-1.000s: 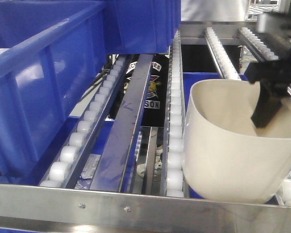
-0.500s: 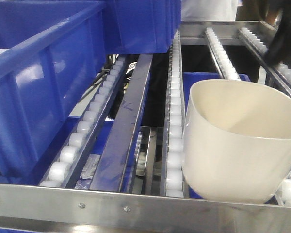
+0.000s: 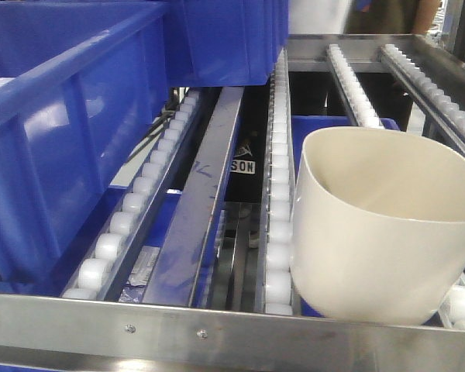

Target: Move white bin to right shelf second layer

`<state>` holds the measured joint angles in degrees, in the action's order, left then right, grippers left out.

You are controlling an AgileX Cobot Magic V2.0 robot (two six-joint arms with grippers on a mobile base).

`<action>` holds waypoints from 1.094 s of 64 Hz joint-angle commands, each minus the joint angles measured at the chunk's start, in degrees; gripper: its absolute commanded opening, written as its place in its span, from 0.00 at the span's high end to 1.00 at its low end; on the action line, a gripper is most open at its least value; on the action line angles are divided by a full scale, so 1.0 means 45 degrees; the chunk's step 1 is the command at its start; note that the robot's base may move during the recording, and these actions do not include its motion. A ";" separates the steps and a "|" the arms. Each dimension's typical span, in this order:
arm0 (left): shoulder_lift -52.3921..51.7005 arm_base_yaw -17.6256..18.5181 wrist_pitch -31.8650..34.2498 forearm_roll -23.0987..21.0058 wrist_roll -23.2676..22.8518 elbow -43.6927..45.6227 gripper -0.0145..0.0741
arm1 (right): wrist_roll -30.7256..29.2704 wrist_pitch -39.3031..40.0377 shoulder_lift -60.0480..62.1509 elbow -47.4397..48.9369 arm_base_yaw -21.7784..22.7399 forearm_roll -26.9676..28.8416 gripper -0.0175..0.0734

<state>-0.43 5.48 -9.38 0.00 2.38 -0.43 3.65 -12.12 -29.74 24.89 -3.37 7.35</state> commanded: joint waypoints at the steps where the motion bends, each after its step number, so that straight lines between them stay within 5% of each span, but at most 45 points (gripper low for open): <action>1: -0.0179 0.0075 0.1099 0.0000 -0.0039 -0.0468 0.74 | -0.0039 0.1511 0.0586 0.0070 0.0262 -0.0123 0.75; 57: -0.0179 0.0075 0.1099 0.0000 -0.0039 -0.0468 0.74 | -0.0028 0.1193 0.1406 -0.0134 0.0261 -0.0096 0.75; 70: -0.0179 0.0075 0.1099 0.0000 -0.0039 -0.0468 0.74 | -0.0028 0.1299 0.3912 -0.2419 0.1367 -0.0096 0.75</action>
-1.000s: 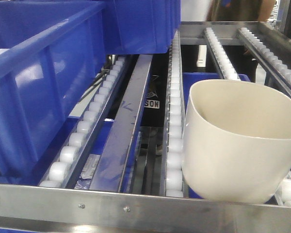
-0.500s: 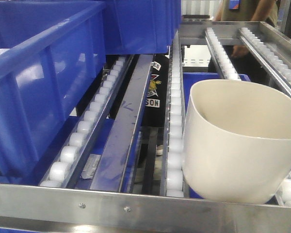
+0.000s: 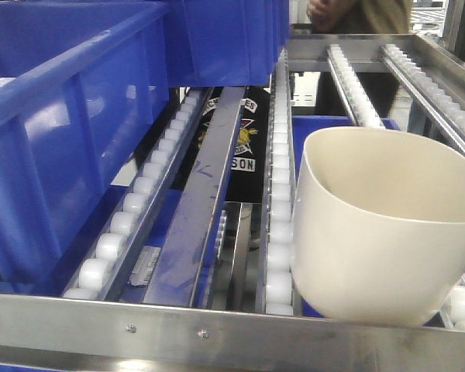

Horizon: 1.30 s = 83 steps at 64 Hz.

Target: Move white bin to right shelf second layer

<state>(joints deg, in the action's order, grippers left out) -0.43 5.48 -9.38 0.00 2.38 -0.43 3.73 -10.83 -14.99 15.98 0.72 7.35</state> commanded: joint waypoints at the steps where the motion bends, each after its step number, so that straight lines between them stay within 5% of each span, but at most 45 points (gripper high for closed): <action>1: -0.0179 0.0075 0.1099 0.0000 -0.0039 -0.0468 0.74 | -0.0046 0.1011 0.0917 -0.0731 0.0591 -0.0096 0.75; 20: -0.0179 0.0075 0.1099 0.0000 -0.0039 -0.0468 0.74 | -0.0046 0.1233 0.3717 -0.3752 0.1385 0.0104 0.75; 83: -0.0179 0.0075 0.1099 0.0000 -0.0039 -0.0468 0.74 | -0.0046 0.1155 0.3716 -0.3721 0.1385 0.0133 0.75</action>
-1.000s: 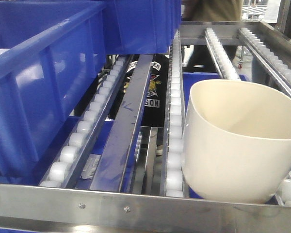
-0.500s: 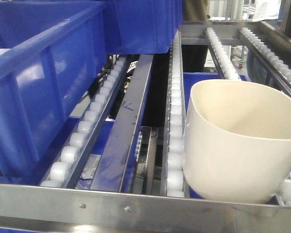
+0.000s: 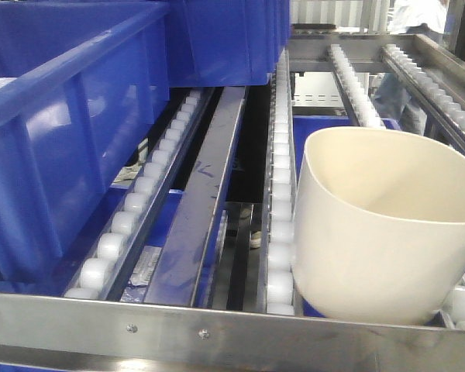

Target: Move white bin to right shelf second layer

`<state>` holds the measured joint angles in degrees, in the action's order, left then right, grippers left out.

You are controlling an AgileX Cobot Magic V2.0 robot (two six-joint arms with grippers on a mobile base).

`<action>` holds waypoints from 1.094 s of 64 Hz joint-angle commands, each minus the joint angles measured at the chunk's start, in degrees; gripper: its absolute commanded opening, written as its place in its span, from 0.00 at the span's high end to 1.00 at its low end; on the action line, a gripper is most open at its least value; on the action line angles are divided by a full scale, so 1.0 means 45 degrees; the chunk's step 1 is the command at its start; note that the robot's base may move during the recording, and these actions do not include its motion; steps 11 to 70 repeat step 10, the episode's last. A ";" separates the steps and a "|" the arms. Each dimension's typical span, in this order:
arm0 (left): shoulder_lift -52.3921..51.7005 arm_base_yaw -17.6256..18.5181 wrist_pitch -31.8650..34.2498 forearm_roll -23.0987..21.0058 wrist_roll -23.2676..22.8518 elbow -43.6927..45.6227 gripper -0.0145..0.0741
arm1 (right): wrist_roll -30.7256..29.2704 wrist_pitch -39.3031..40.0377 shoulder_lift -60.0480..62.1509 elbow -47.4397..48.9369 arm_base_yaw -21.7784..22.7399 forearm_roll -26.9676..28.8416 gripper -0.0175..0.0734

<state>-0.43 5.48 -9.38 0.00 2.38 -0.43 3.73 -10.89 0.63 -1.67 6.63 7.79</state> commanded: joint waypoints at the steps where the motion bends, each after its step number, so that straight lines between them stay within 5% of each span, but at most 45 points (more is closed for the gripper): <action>1: -0.0179 0.0075 0.1099 0.0000 -0.0039 -0.0468 0.74 | -0.0046 0.1170 0.0245 0.0200 0.0072 0.0034 0.75; 70: -0.0179 0.0075 0.1099 0.0000 -0.0039 -0.0468 0.74 | -0.0046 0.1167 0.0245 0.0200 0.0072 0.0034 0.75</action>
